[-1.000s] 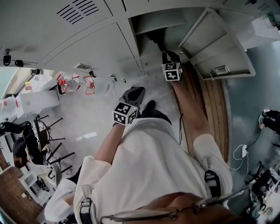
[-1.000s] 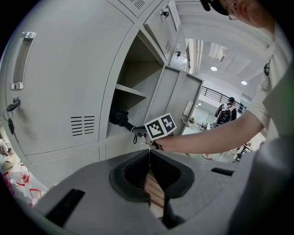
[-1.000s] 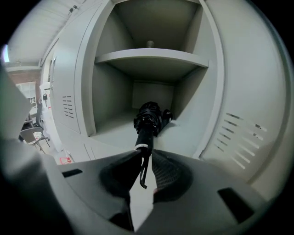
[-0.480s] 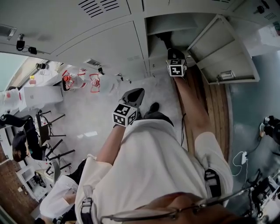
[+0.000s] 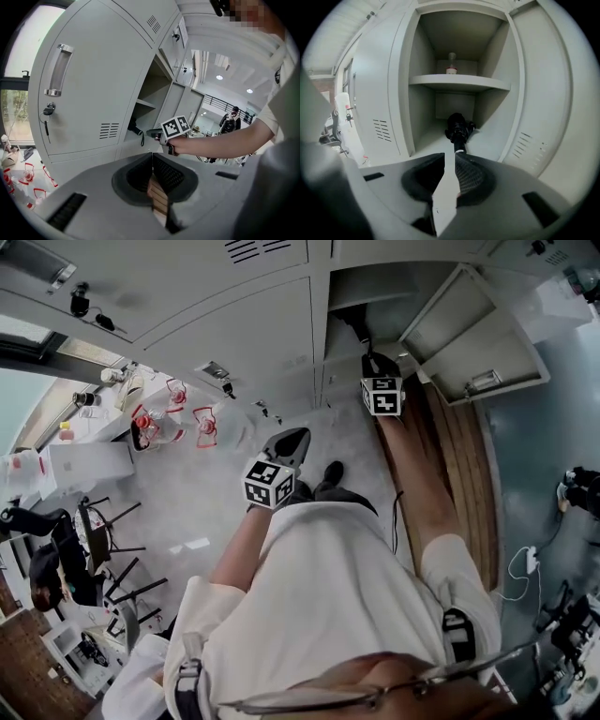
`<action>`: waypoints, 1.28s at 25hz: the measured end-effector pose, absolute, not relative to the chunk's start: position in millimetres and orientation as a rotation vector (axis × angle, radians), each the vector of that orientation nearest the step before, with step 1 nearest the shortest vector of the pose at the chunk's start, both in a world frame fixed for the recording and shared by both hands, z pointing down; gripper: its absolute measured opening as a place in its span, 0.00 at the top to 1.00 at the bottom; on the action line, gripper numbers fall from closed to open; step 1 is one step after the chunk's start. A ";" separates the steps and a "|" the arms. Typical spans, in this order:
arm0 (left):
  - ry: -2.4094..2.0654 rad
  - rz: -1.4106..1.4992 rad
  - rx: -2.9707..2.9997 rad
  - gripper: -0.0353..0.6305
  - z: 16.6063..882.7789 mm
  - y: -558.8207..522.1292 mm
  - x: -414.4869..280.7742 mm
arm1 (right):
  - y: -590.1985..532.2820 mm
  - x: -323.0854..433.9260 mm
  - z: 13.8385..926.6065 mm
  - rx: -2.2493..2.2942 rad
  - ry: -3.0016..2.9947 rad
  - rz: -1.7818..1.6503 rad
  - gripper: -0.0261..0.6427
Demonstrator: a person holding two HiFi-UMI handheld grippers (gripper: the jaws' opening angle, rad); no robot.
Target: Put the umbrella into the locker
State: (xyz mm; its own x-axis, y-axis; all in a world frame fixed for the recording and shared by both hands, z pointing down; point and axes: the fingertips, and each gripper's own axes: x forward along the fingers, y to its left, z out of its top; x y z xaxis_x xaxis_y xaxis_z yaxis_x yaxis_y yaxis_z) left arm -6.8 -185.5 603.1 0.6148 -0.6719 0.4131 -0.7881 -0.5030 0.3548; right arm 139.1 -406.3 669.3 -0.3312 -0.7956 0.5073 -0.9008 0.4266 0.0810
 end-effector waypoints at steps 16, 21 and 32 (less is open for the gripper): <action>-1.060 0.233 2.426 0.94 588.0 -115.3 -28.8 | -270.1 118.7 591.7 1.502 -2.279 0.210 0.89; -1.041 0.213 2.447 0.94 580.4 -103.9 -17.4 | -237.8 120.1 569.3 1.513 -2.314 0.185 0.92; -1.099 0.147 2.485 0.94 546.8 -117.0 25.1 | -213.0 141.5 530.9 1.480 -2.458 0.250 0.93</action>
State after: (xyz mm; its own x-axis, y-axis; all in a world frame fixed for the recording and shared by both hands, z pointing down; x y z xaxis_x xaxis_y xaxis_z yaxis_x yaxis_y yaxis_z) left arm 25.1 -117.0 546.8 0.6822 -0.6837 0.2590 -0.7277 -0.6007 0.3310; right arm 141.5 -213.0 530.9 -0.4470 -0.8397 0.3084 -0.8846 0.4662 -0.0130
